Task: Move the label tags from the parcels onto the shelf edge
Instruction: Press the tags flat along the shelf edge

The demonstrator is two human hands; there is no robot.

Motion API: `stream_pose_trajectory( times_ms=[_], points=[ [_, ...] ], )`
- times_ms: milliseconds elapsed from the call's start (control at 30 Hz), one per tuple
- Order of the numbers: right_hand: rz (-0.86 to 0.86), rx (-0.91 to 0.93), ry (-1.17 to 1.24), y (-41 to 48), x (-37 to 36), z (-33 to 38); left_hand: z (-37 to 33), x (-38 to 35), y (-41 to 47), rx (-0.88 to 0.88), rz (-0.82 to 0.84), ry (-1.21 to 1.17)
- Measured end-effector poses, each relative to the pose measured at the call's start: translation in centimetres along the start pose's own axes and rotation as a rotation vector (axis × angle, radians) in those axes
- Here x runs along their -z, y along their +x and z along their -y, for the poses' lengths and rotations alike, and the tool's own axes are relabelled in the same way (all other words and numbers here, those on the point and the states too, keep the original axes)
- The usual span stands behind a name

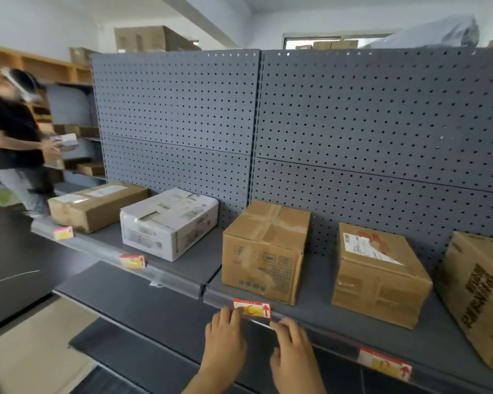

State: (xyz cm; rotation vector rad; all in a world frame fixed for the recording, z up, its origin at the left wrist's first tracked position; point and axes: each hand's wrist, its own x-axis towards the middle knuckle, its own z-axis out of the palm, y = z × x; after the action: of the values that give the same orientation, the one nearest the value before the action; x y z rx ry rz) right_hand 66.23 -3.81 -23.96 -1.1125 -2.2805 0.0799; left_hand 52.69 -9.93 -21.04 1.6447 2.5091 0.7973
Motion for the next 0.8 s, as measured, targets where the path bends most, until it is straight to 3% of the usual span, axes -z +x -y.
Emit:
stream_pose_trajectory(
  times_ms=[167, 467, 667, 800],
  points=[
    [-0.007, -0.155, -0.042, 3.2, -2.6, 2.9, 3.2, -0.1, 3.5, -0.085, 0.035, -0.014],
    [-0.041, -0.337, -0.155, 3.7, -4.2, 4.6, 7.2, -1.4, 6.1, -0.399, 0.127, 0.017],
    [0.011, -0.306, -0.210, 3.5, -3.7, 4.8, 7.0, -0.8, 6.7, -0.430, 0.161, -0.002],
    [-0.042, -0.240, -0.245, 3.5, -4.4, 4.0, 7.4, -0.4, 7.3, -0.421, 0.128, 0.097]
  ],
)
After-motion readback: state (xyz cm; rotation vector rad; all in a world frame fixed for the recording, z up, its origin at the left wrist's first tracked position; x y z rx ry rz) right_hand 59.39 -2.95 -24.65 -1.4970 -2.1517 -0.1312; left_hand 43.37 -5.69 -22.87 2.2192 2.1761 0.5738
